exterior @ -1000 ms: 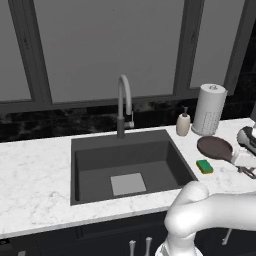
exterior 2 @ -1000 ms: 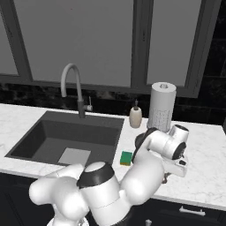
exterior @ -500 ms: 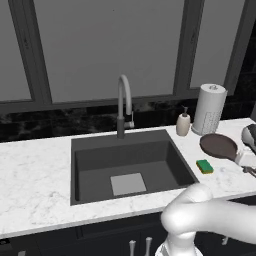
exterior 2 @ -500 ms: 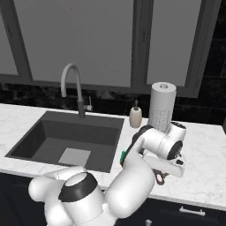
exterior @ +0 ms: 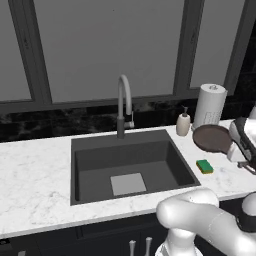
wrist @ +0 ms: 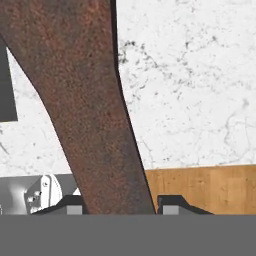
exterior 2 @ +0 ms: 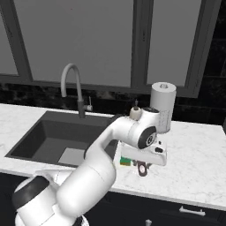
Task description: Pick the pan and sponge and place them into the sink. Then turn on the water.
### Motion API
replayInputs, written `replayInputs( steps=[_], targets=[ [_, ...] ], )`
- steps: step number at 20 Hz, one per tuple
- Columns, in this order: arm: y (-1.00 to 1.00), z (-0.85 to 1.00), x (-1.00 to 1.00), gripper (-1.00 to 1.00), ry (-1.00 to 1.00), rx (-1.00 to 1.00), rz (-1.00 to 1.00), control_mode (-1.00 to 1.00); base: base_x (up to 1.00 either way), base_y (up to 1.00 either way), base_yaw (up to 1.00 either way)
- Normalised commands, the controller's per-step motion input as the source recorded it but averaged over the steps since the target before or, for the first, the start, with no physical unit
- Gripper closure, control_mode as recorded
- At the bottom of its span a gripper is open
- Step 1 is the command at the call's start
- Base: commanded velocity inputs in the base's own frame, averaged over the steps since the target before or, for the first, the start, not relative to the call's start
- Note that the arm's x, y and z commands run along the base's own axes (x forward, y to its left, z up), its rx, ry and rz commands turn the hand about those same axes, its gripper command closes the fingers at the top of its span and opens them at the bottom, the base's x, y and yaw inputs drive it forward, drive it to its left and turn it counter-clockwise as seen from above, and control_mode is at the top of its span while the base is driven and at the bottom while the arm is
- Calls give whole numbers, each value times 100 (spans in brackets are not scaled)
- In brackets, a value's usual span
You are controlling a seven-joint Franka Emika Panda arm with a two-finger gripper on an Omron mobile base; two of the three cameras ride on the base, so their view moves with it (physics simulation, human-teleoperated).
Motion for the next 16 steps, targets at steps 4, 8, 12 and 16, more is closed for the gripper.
replayInputs(
  steps=[4,8,12,16],
  targets=[
    [71,36,-18,100,-4,-4,0,-100,0,0,0],
    [81,17,-7,100,0,1,0,-100,0,0,0],
    [78,2,0,100,-7,2,2,-100,0,0,0],
    [100,0,19,100,-2,0,3,-100,0,0,0]
  ],
)
